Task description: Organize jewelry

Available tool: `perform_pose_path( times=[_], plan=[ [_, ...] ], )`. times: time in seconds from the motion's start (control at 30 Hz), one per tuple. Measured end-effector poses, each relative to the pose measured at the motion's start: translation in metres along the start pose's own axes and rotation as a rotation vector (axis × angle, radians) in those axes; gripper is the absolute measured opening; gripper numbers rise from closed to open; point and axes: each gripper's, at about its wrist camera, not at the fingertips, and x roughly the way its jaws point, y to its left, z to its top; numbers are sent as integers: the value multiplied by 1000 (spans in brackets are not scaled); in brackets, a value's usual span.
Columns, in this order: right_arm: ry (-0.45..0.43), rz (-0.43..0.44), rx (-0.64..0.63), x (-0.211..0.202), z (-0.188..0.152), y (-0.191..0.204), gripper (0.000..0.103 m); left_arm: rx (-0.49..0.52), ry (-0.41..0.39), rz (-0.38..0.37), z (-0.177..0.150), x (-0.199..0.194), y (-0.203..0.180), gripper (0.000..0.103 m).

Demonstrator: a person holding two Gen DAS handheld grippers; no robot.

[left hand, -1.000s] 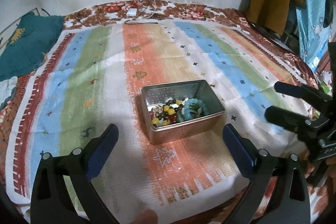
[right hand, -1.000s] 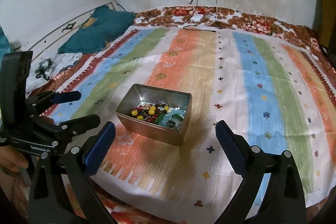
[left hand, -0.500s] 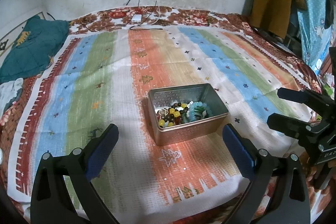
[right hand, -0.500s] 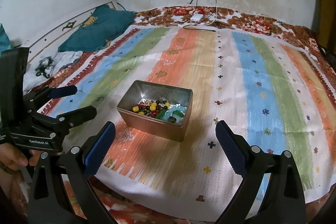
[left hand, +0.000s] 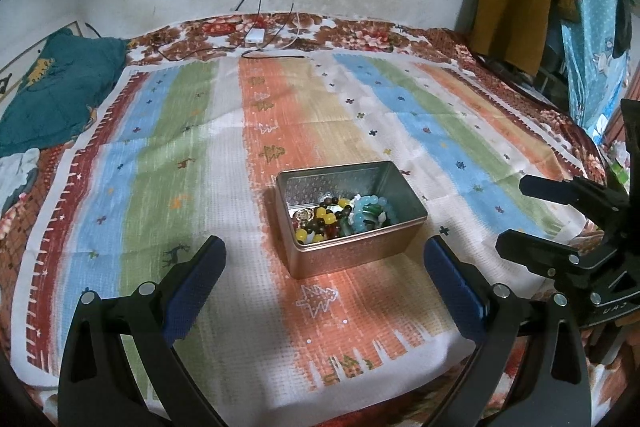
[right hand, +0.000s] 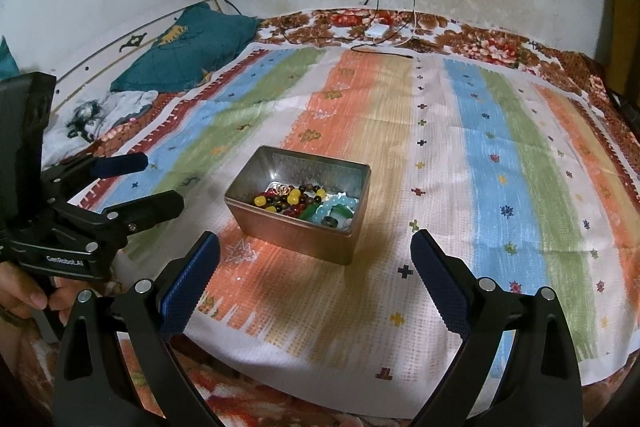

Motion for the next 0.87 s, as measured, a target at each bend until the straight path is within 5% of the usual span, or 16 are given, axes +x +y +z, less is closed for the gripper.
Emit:
perform_pose_path(
  times=[0.87],
  plan=[
    [12,-16,-11,2,-1,-4,97,1,11,4,0,1,-2,97]
  ],
)
